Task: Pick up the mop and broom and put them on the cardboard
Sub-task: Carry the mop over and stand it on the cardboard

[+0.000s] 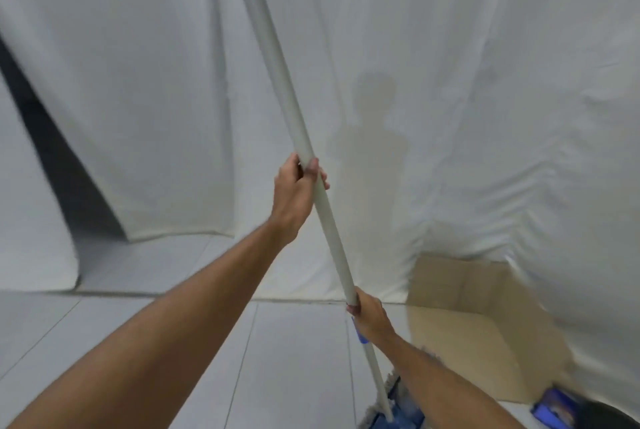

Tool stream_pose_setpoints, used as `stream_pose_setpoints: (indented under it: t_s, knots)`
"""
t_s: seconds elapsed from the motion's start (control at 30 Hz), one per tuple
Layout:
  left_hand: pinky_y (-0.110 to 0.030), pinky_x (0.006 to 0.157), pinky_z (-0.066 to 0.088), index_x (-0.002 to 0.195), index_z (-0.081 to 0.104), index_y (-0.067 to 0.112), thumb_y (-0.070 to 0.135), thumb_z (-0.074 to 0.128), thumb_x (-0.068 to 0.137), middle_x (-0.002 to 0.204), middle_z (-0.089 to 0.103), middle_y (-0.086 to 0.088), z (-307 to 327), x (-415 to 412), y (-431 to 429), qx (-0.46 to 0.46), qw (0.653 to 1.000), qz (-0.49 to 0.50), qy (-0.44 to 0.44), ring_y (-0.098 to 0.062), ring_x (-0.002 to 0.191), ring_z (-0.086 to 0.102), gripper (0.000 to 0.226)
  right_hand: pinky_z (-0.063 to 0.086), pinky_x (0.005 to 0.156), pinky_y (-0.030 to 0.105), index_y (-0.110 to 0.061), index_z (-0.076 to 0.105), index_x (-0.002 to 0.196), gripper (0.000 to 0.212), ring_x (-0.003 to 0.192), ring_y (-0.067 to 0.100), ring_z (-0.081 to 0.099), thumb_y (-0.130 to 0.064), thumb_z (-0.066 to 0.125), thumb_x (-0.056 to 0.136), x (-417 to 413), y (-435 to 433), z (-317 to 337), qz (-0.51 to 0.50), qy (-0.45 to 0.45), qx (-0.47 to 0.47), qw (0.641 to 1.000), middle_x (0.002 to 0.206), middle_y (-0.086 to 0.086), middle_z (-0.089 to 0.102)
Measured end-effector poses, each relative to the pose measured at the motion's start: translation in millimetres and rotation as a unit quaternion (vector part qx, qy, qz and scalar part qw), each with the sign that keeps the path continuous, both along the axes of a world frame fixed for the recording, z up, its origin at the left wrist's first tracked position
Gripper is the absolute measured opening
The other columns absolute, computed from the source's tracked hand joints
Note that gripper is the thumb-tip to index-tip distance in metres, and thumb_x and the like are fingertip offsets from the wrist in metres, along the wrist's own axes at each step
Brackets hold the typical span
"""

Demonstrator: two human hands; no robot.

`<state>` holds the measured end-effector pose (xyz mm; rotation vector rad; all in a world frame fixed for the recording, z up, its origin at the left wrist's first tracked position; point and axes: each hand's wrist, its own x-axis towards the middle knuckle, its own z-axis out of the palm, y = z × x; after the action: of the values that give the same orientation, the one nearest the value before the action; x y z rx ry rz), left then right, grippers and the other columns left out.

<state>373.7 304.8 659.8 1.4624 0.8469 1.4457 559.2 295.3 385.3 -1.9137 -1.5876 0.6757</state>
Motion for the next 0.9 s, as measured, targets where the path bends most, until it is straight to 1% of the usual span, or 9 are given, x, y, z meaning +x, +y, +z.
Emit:
stream_pose_setpoints:
  t_s: [0.1, 0.23, 0.33, 0.4, 0.5, 0.57, 0.73, 0.8, 0.9]
  knots:
    - [-0.034, 0.066, 0.051, 0.091, 0.054, 0.017, 0.019, 0.046, 0.100, 0.080, 0.062, -0.008, 39.6, 87.1, -9.9, 0.036, 0.997, -0.062, 0.037, -0.023, 0.072, 0.064, 0.012, 0.043, 0.064, 0.028, -0.037, 0.044, 0.077, 0.023, 0.071, 0.014, 0.054, -0.017, 0.053, 0.084, 61.7, -19.6, 35.8, -0.056, 0.048, 0.049, 0.996, 0.076, -0.011, 0.055]
    - [-0.040, 0.070, 0.053, 0.095, 0.056, 0.014, 0.020, 0.045, 0.100, 0.078, 0.063, -0.008, 61.8, 178.9, -11.2, 0.068, 0.990, -0.116, 0.048, -0.024, 0.069, 0.063, 0.013, 0.035, 0.060, 0.029, -0.019, 0.045, 0.073, 0.020, 0.064, 0.013, 0.045, -0.003, 0.051, 0.082, 122.7, -34.0, 62.2, -0.113, 0.073, 0.088, 0.987, 0.068, -0.004, 0.050]
    - [-0.041, 0.071, 0.053, 0.097, 0.057, 0.011, 0.019, 0.043, 0.101, 0.079, 0.062, -0.010, 65.6, 253.1, -4.6, 0.086, 0.982, -0.162, 0.048, -0.027, 0.068, 0.061, 0.016, 0.041, 0.066, 0.028, -0.016, 0.058, 0.087, 0.006, 0.076, 0.017, 0.057, -0.010, 0.057, 0.088, 182.7, -34.7, 67.0, -0.143, 0.092, 0.097, 0.981, 0.081, 0.001, 0.060]
    - [-0.040, 0.071, 0.053, 0.097, 0.057, 0.011, 0.019, 0.043, 0.101, 0.079, 0.061, -0.010, 65.6, 301.2, 2.0, 0.090, 0.979, -0.179, 0.048, -0.027, 0.068, 0.061, 0.017, 0.048, 0.074, 0.030, -0.014, 0.064, 0.097, 0.010, 0.085, 0.022, 0.064, -0.013, 0.060, 0.088, 226.6, -29.2, 62.6, -0.161, 0.107, 0.102, 0.976, 0.089, 0.004, 0.066]
    - [-0.034, 0.066, 0.053, 0.096, 0.057, 0.012, 0.019, 0.042, 0.101, 0.080, 0.061, -0.012, 65.8, 354.4, 13.8, 0.091, 0.975, -0.195, 0.053, -0.026, 0.068, 0.060, 0.017, 0.055, 0.088, 0.042, -0.019, 0.063, 0.095, 0.008, 0.093, 0.026, 0.069, -0.017, 0.063, 0.087, 277.6, -15.5, 54.8, -0.173, 0.130, 0.101, 0.971, 0.099, 0.010, 0.072]
    - [-0.027, 0.061, 0.052, 0.098, 0.056, 0.011, 0.017, 0.041, 0.102, 0.082, 0.059, -0.014, 63.4, 390.6, 26.3, 0.087, 0.973, -0.205, 0.060, -0.027, 0.069, 0.059, 0.017, 0.054, 0.090, 0.044, -0.016, 0.062, 0.097, 0.008, 0.096, 0.026, 0.068, -0.016, 0.062, 0.089, 311.5, -3.5, 51.3, -0.180, 0.139, 0.095, 0.969, 0.103, 0.012, 0.071]
    - [-0.023, 0.058, 0.053, 0.104, 0.056, 0.008, 0.015, 0.040, 0.102, 0.083, 0.059, -0.015, 49.7, 460.4, 76.2, 0.079, 0.969, -0.222, 0.067, -0.028, 0.071, 0.059, 0.018, 0.055, 0.089, 0.039, -0.008, 0.064, 0.104, 0.015, 0.095, 0.027, 0.067, -0.011, 0.064, 0.089, 382.2, 39.4, 40.3, -0.171, 0.162, 0.089, 0.968, 0.102, 0.012, 0.069]
    - [-0.024, 0.059, 0.056, 0.105, 0.056, 0.008, 0.014, 0.039, 0.103, 0.085, 0.058, -0.016, 40.2, 486.4, 105.2, 0.074, 0.967, -0.232, 0.072, -0.028, 0.071, 0.059, 0.018, 0.055, 0.084, 0.029, -0.007, 0.064, 0.107, 0.019, 0.090, 0.021, 0.067, -0.006, 0.065, 0.087, 411.1, 64.1, 32.7, -0.171, 0.167, 0.091, 0.967, 0.098, 0.007, 0.069]
    - [-0.025, 0.060, 0.056, 0.105, 0.056, 0.009, 0.014, 0.039, 0.103, 0.085, 0.059, -0.016, 19.6, 528.3, 161.6, 0.068, 0.966, -0.237, 0.070, -0.027, 0.072, 0.060, 0.018, 0.053, 0.070, 0.016, -0.012, 0.059, 0.097, 0.019, 0.077, 0.011, 0.062, 0.002, 0.062, 0.085, 457.8, 115.2, 17.9, -0.141, 0.162, 0.106, 0.971, 0.086, 0.002, 0.063]
